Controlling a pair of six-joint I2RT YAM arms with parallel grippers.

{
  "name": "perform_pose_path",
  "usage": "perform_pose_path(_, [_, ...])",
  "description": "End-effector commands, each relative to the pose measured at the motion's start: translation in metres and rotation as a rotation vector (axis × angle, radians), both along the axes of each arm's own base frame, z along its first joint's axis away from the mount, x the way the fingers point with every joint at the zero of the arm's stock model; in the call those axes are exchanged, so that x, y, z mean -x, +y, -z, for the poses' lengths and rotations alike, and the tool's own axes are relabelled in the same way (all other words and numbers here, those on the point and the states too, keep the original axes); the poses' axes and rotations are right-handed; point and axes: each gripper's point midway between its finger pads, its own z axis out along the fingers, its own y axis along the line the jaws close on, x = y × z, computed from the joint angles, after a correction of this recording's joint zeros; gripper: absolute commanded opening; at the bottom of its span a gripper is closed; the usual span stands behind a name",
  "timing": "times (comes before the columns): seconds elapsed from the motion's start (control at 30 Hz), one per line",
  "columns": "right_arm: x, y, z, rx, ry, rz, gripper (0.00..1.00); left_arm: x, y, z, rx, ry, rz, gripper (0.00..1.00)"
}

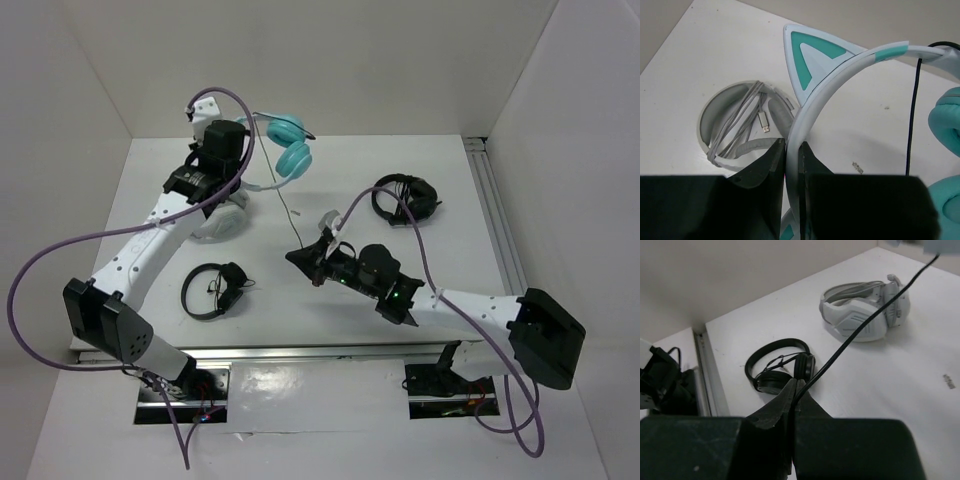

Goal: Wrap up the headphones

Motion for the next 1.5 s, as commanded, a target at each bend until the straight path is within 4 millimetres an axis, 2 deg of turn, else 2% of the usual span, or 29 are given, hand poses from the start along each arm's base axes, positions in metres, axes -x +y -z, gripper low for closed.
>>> perform_pose_path(0.0, [-0.009, -0.007, -0.004, 0.162, -0.039, 0.093, 0.0, -0.012, 0.001, -0.027, 0.034, -0.13, -0.065, 0.0])
perform_pose_path(0.03, [-0.008, -0.004, -0.009, 0.178, -0.05, 0.091, 0.0, -0.012, -0.003, -0.016, -0.006, -0.088, -0.055, 0.0])
perform_pose_path(0.07, [-0.012, -0.001, -0.031, 0.166, -0.077, 0.102, 0.0, -0.008, -0.001, -0.015, -0.049, -0.066, -0.084, 0.0])
perform_pose_path(0.1, [-0.013, -0.003, -0.027, 0.232, -0.081, 0.097, 0.0, -0.008, -0.012, 0.0, -0.061, -0.021, -0.09, 0.0])
perform_pose_path(0.13, [-0.015, -0.001, -0.029, 0.255, -0.084, 0.095, 0.0, -0.007, -0.011, -0.006, -0.047, -0.013, -0.113, 0.0])
perform_pose_path(0.17, [-0.018, 0.004, -0.044, 0.251, -0.099, 0.096, 0.0, 0.006, -0.01, 0.009, -0.068, 0.074, -0.12, 0.0])
perform_pose_path(0.2, [-0.017, 0.006, -0.041, 0.278, -0.094, 0.079, 0.0, 0.007, -0.012, 0.013, -0.033, 0.079, -0.132, 0.0])
perform_pose_path(0.27, [-0.014, 0.016, -0.035, 0.294, -0.085, 0.045, 0.0, 0.007, -0.003, 0.015, 0.02, 0.099, -0.165, 0.0])
perform_pose_path(0.3, [-0.011, 0.019, -0.031, 0.3, -0.08, 0.021, 0.0, 0.011, 0.002, 0.023, 0.04, 0.133, -0.193, 0.0])
perform_pose_path(0.37, [0.004, 0.032, -0.026, 0.301, -0.081, -0.05, 0.0, 0.008, 0.009, 0.027, 0.047, 0.153, -0.212, 0.0])
perform_pose_path(0.4, [0.008, 0.036, -0.031, 0.281, -0.093, -0.066, 0.0, 0.007, 0.008, 0.032, 0.045, 0.166, -0.218, 0.0])
perform_pose_path(0.47, [0.019, 0.043, -0.026, 0.285, -0.09, -0.119, 0.0, 0.007, 0.008, 0.035, 0.038, 0.192, -0.226, 0.0])
perform_pose_path(0.53, [0.025, 0.047, -0.034, 0.263, -0.11, -0.179, 0.0, 0.01, 0.008, 0.05, 0.063, 0.242, -0.244, 0.0])
perform_pose_path(0.6, [0.027, 0.05, -0.045, 0.253, -0.129, -0.197, 0.0, 0.009, 0.011, 0.051, 0.074, 0.249, -0.246, 0.0])
perform_pose_path(0.67, [0.012, 0.041, -0.037, 0.303, -0.135, -0.114, 0.0, 0.008, 0.01, 0.06, 0.029, 0.284, -0.204, 0.0])
perform_pose_path(0.73, [0.005, 0.035, -0.043, 0.308, -0.155, -0.089, 0.0, 0.004, 0.011, 0.056, 0.005, 0.264, -0.197, 0.0])
perform_pose_path(0.83, [-0.019, 0.01, -0.047, 0.391, -0.206, 0.051, 0.0, 0.005, 0.009, 0.055, -0.067, 0.301, -0.132, 0.0])
perform_pose_path(0.9, [-0.038, -0.01, -0.055, 0.436, -0.237, 0.193, 0.0, 0.004, 0.006, 0.059, -0.134, 0.342, -0.053, 0.0])
perform_pose_path(0.93, [-0.047, -0.019, -0.065, 0.438, -0.257, 0.25, 0.0, 0.004, 0.002, 0.061, -0.138, 0.362, -0.013, 0.0])
perform_pose_path(0.97, [-0.053, -0.025, -0.066, 0.466, -0.279, 0.29, 0.0, 0.005, -0.002, 0.061, -0.143, 0.369, 0.034, 0.0])
perform_pose_path(1.0, [-0.065, -0.039, -0.077, 0.466, -0.304, 0.379, 0.0, 0.013, -0.008, 0.064, -0.185, 0.402, 0.108, 0.0])
perform_pose_path(1.03, [-0.072, -0.048, -0.073, 0.483, -0.294, 0.422, 0.0, 0.017, -0.013, 0.065, -0.197, 0.411, 0.139, 0.0])
perform_pose_path(1.1, [-0.086, -0.061, -0.081, 0.471, -0.315, 0.503, 0.0, 0.028, -0.021, 0.067, -0.238, 0.426, 0.192, 0.0])
perform_pose_path(1.13, [-0.094, -0.07, -0.084, 0.466, -0.312, 0.543, 0.0, 0.039, -0.034, 0.069, -0.257, 0.444, 0.232, 0.0])
perform_pose_path(1.2, [-0.102, -0.078, -0.088, 0.475, -0.33, 0.57, 0.01, 0.058, -0.047, 0.072, -0.265, 0.471, 0.283, 0.0])
perform_pose_path(1.23, [-0.107, -0.084, -0.088, 0.479, -0.325, 0.594, 0.01, 0.071, -0.061, 0.081, -0.3, 0.488, 0.324, 0.0])
perform_pose_path(1.3, [-0.112, -0.089, -0.095, 0.47, -0.337, 0.614, 0.01, 0.092, -0.073, 0.092, -0.349, 0.53, 0.392, 0.0])
perform_pose_path(1.43, [-0.127, -0.102, -0.096, 0.474, -0.339, 0.654, 0.06, 0.119, -0.084, 0.099, -0.392, 0.549, 0.454, 0.0])
perform_pose_path(1.47, [-0.131, -0.105, -0.09, 0.482, -0.334, 0.664, 0.06, 0.126, -0.092, 0.1, -0.37, 0.546, 0.495, 0.0])
